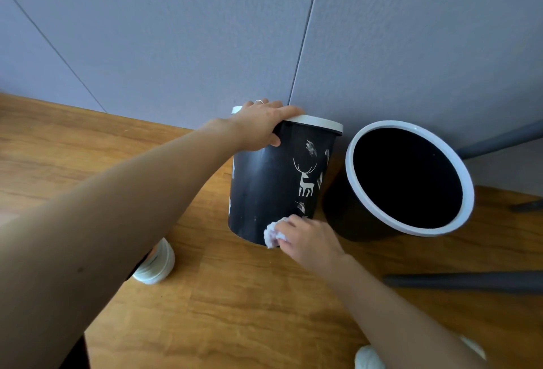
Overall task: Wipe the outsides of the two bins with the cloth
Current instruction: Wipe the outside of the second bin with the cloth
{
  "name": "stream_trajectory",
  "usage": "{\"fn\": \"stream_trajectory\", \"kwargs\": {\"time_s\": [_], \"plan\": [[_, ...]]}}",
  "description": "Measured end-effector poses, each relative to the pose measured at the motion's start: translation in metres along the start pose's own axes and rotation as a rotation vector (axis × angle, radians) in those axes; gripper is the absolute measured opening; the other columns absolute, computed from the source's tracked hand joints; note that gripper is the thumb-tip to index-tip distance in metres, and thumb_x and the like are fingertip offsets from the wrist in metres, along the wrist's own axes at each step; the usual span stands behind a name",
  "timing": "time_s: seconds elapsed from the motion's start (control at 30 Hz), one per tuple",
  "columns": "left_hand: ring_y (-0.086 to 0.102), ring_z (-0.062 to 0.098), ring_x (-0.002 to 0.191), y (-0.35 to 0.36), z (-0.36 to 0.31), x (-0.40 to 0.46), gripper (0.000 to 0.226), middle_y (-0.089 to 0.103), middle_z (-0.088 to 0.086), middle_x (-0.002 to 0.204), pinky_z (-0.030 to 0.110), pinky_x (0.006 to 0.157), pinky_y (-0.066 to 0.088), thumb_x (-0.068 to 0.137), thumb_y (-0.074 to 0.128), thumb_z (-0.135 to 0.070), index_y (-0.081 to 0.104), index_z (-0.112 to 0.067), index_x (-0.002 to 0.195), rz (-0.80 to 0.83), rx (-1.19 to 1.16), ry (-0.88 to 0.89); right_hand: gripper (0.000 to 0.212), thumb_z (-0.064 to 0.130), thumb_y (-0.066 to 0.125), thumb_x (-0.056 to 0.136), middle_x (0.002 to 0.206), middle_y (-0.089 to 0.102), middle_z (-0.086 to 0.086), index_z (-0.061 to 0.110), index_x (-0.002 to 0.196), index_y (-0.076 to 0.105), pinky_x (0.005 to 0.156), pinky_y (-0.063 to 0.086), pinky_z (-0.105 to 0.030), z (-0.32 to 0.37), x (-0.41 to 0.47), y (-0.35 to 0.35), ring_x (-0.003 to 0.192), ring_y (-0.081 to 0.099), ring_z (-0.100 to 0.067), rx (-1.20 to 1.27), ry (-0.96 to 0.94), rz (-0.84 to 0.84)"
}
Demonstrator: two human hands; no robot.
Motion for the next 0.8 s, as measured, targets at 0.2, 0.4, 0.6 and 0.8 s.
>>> {"fn": "stream_trajectory", "kwargs": {"time_s": [0.2, 0.4, 0.6, 0.8], "plan": [[0.045, 0.029, 0.112, 0.0, -0.004, 0.002, 0.072, 0.049, -0.002, 0.11, 0.039, 0.084, 0.026, 0.083, 0.069, -0.023, 0.03, -0.043, 0.139, -0.017, 0.017, 0.008, 0.019, 0.025, 0.075, 0.078, 0.071, 0.061, 0.002, 0.021, 0.096, 0.07, 0.04, 0.035, -0.02, 0.0, 0.035, -0.031, 0.049, 0.056, -0.013, -0.007, 0.079, -0.137], [0.045, 0.028, 0.11, 0.001, -0.008, 0.004, 0.073, 0.049, -0.004, 0.109, 0.04, 0.084, 0.027, 0.083, 0.069, -0.023, 0.027, -0.047, 0.137, -0.01, 0.006, 0.006, 0.014, 0.026, 0.079, 0.068, 0.066, 0.057, 0.007, 0.028, 0.078, 0.069, 0.043, 0.045, -0.022, 0.036, 0.017, 0.011, 0.047, 0.054, -0.01, -0.131, -0.082, 0.093], [0.045, 0.03, 0.111, 0.002, -0.001, 0.001, 0.071, 0.05, -0.001, 0.114, 0.044, 0.09, 0.031, 0.082, 0.069, -0.022, 0.031, -0.042, 0.139, -0.002, -0.012, -0.021, 0.006, 0.022, 0.069, 0.079, 0.07, 0.057, 0.003, 0.024, 0.084, 0.068, 0.042, 0.046, -0.026, 0.013, 0.034, -0.013, 0.051, 0.056, -0.014, -0.064, -0.009, -0.025], [0.044, 0.028, 0.111, 0.0, 0.003, 0.0, 0.071, 0.05, -0.002, 0.116, 0.039, 0.087, 0.027, 0.082, 0.068, -0.02, 0.032, -0.041, 0.139, 0.005, -0.046, -0.037, 0.015, 0.021, 0.078, 0.072, 0.072, 0.06, 0.004, 0.023, 0.084, 0.068, 0.044, 0.046, -0.021, 0.011, 0.006, -0.005, 0.051, 0.056, -0.01, 0.029, -0.088, 0.04]]}}
Point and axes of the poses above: each hand's wrist, its own x-axis towards the middle knuckle, its own y-axis out of the palm, z = x × y, the point moved 9 cm from there along x, towards the middle knuckle
